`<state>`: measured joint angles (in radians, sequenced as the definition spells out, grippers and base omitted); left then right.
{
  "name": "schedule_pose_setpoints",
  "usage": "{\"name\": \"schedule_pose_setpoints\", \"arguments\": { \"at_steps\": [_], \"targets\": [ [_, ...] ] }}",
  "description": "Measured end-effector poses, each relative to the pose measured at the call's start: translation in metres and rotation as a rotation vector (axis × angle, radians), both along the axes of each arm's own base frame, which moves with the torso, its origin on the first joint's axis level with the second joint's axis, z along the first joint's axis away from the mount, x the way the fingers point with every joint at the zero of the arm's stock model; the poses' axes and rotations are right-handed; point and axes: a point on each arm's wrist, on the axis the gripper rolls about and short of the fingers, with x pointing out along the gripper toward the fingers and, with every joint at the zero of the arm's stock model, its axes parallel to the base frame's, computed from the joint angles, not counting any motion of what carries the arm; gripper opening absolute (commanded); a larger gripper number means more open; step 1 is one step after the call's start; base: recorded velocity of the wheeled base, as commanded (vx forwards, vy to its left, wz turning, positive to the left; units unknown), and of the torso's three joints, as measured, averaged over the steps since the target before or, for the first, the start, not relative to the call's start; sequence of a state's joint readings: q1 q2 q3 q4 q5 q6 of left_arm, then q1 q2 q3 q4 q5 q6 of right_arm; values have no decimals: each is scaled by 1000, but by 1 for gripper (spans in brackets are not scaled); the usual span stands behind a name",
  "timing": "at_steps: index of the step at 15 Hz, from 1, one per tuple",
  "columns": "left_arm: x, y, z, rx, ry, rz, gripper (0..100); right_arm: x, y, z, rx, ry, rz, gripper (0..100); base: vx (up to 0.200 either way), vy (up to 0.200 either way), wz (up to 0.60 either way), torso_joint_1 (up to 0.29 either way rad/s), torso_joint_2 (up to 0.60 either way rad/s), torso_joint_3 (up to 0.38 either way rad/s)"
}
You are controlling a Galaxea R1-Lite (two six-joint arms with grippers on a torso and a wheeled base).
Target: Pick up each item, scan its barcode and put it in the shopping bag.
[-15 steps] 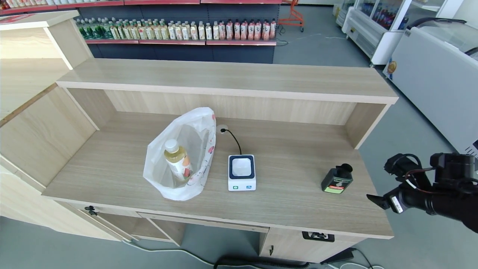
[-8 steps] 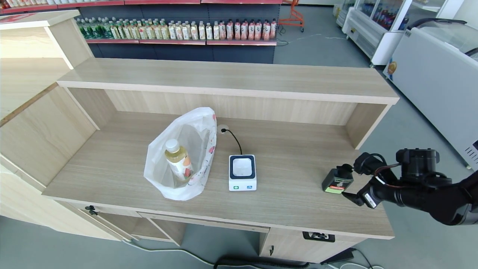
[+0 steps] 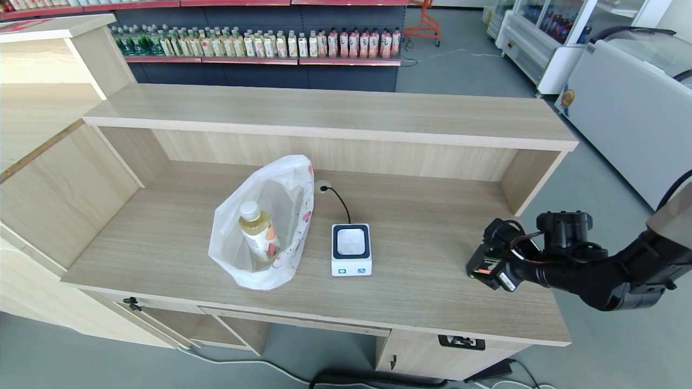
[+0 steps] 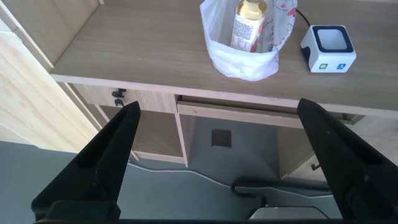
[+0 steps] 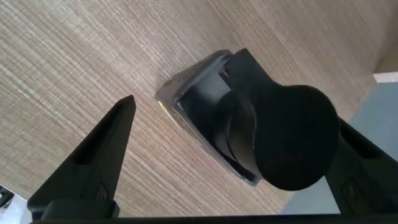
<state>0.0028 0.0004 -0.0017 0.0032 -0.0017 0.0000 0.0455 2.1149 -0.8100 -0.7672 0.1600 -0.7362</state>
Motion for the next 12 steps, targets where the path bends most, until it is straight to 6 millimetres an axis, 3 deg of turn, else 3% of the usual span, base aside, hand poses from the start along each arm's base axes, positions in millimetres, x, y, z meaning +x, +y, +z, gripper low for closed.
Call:
{"name": "schedule_pose_setpoints", "arguments": {
  "at_steps": [1, 2, 9, 12],
  "targets": [
    [0, 0, 0, 0, 0, 0, 100, 4, 2, -2, 0, -2, 5, 100, 0, 0, 0, 0, 0, 0],
    [0, 0, 0, 0, 0, 0, 100, 8, 6, -4, 0, -3, 16, 0, 0, 0, 0, 0, 0, 0],
    [0, 0, 0, 0, 0, 0, 100, 23, 21, -12, 7, -13, 55, 0, 0, 0, 0, 0, 0, 0],
    [0, 0, 0, 0, 0, 0, 100, 18, 21, 0, 15, -38, 74, 0, 0, 0, 0, 0, 0, 0]
  ]
}}
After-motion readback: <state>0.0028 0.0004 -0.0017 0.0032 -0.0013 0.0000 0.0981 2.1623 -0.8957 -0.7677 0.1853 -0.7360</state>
